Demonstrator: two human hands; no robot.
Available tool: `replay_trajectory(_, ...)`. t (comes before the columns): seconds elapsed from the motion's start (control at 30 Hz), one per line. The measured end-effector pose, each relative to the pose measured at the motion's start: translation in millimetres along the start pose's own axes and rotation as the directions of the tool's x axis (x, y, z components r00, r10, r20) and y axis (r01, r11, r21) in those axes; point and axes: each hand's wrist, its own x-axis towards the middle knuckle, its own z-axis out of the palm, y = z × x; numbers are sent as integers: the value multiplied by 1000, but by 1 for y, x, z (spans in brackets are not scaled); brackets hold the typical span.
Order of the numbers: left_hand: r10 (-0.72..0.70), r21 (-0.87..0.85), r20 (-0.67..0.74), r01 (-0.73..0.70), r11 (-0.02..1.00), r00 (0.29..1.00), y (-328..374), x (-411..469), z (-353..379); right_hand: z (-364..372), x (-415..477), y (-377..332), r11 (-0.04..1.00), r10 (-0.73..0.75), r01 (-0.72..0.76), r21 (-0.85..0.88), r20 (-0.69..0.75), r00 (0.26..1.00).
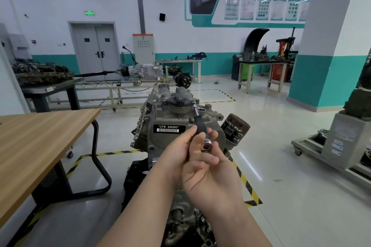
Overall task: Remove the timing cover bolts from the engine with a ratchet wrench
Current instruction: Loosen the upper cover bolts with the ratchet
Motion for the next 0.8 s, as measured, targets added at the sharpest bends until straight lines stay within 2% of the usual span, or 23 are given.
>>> replay_trajectory(0.07, -14, 16, -15, 14, 1000, 1000, 1, -1, 1, -1, 1, -1, 1000, -19, 19, 6, -36, 999)
replay_trajectory(0.17, -25, 61, -10, 26, 998, 1000, -1, 1, 2, 0, 1, -4, 993, -96, 87, -77, -125, 987)
replay_trajectory(0.3, -64, 52, -9, 65, 997, 998, -5, 2, 6, 4, 0, -7, 984, -150, 131, -120, -169, 974)
replay_trajectory(0.37, -88, 22, 7, 88, 996, 996, -6, 1, 7, 6, -1, -8, 969, -179, 140, -203, -187, 966)
replay_trajectory(0.43, -99, 8, 6, 99, 995, 995, -6, 1, 7, 8, 1, -9, 906, -254, 150, -396, -224, 941)
replay_trajectory(0.5, -79, 108, -47, 84, 991, 996, -8, 0, 6, 8, 3, -10, 729, -392, 131, -671, -254, 884)
replay_trajectory(0.6, -70, 110, -73, 78, 991, 995, -11, 2, 10, 4, 5, -15, 268, -612, 33, -963, -144, 777)
replay_trajectory(0.7, -41, 106, -76, 49, 993, 996, -11, 3, 15, 6, 4, -23, -225, -658, -105, -969, 72, 750)
replay_trajectory(0.8, -42, 37, -71, 45, 998, 997, -10, 1, 13, 13, 2, -24, -578, -578, -237, -781, 186, 795)
